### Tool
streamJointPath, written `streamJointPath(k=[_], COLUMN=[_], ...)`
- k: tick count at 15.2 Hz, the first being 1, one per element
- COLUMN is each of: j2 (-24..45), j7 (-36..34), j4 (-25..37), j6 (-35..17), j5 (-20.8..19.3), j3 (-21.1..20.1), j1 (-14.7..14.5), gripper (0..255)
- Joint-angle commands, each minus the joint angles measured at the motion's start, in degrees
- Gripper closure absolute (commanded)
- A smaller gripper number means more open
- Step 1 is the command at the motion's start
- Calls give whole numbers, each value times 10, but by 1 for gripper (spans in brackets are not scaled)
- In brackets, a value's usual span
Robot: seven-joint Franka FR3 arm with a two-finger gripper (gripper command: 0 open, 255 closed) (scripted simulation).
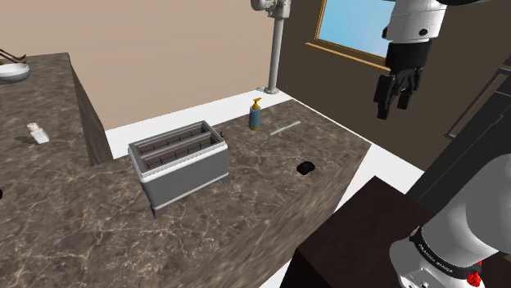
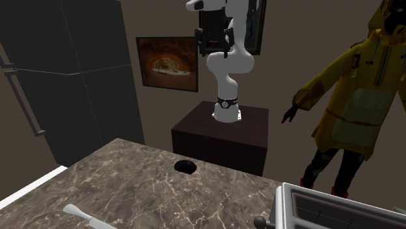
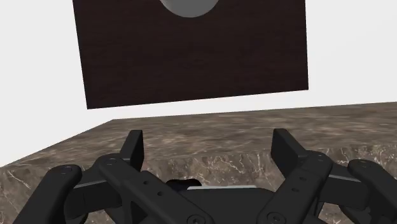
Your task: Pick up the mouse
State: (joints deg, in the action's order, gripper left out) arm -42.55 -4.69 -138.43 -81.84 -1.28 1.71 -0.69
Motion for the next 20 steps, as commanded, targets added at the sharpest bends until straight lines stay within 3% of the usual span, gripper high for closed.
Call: streamJointPath(k=[1,11,20], j2=[0,123,299], j7=[0,-168,-303], j4=[0,-84,-90], j6=[0,-230,-438], j5=[0,43,64], j3=[0,-31,-42], j1=[0,43,77], gripper=[0,0,0])
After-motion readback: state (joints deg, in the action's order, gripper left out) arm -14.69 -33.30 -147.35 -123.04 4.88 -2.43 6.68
